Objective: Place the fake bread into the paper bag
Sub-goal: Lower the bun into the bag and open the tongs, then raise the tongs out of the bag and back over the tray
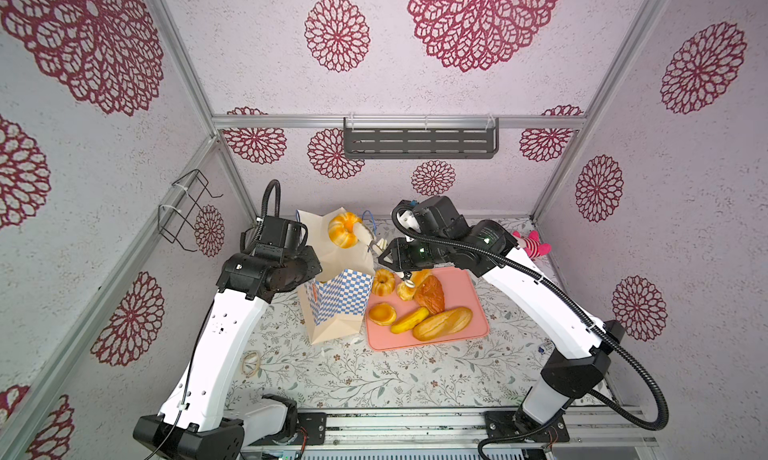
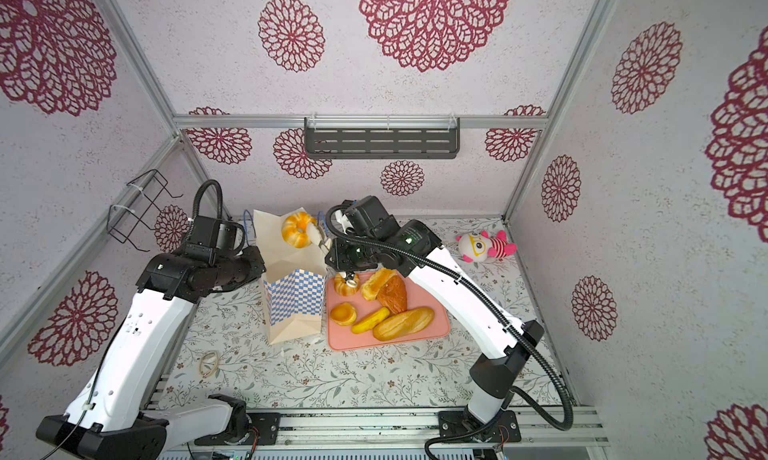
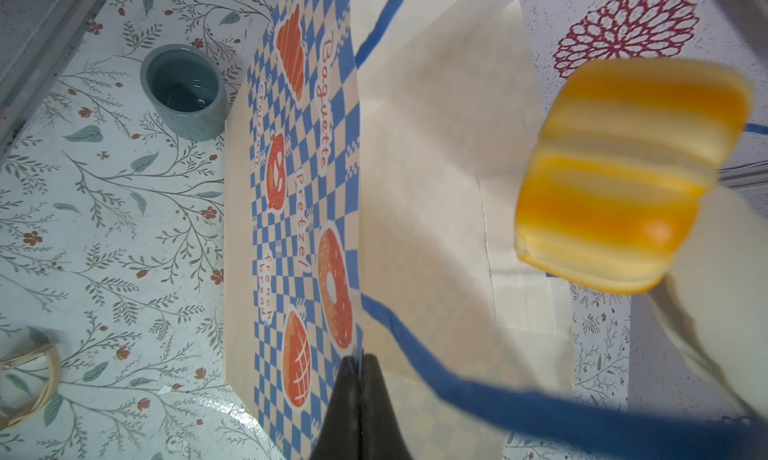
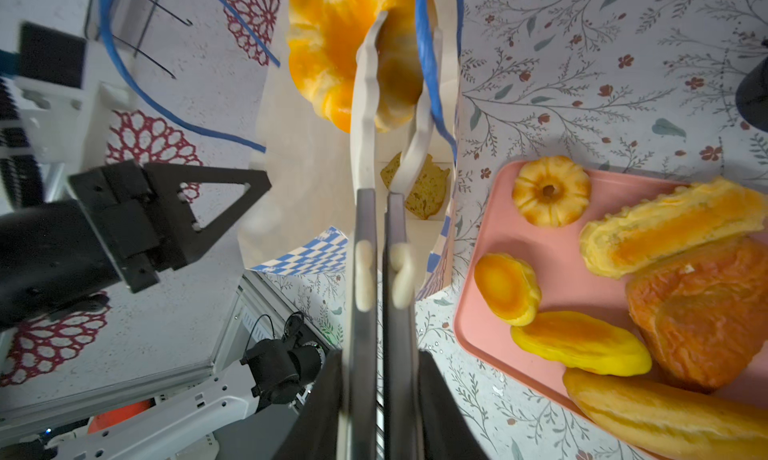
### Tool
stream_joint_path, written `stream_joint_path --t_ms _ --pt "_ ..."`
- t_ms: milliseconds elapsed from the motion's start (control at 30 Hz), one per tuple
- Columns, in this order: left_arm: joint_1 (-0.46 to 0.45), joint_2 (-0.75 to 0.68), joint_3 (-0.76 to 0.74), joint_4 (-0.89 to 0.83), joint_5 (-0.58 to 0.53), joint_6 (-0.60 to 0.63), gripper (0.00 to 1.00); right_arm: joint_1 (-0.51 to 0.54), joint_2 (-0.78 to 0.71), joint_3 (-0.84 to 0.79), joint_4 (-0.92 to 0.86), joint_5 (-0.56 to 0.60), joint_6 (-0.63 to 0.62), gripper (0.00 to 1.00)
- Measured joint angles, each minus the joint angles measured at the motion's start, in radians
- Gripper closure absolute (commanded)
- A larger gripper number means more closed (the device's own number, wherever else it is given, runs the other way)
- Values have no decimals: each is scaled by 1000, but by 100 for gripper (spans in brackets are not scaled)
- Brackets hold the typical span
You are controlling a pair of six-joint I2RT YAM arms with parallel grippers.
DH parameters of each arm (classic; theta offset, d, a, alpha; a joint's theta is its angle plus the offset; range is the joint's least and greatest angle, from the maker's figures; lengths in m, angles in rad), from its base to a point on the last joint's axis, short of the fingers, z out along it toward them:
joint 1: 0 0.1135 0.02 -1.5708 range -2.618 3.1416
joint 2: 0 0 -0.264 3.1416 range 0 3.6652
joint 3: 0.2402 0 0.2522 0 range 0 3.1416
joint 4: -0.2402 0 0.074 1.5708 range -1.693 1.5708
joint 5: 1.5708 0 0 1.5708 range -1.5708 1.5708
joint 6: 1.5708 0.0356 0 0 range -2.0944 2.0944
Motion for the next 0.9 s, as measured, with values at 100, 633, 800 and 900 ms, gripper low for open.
stream_joint_path --t_ms 100,633,800,900 --pt "0 0 0 0 0 0 100 6 11 0 -27 14 -11 80" --pt "0 0 0 1 0 1 100 9 13 0 -52 39 -32 61" --pt "0 0 0 -2 0 1 100 9 13 0 -44 32 -31 62" --pt "0 0 0 -3 1 1 100 9 13 0 -30 27 -31 62"
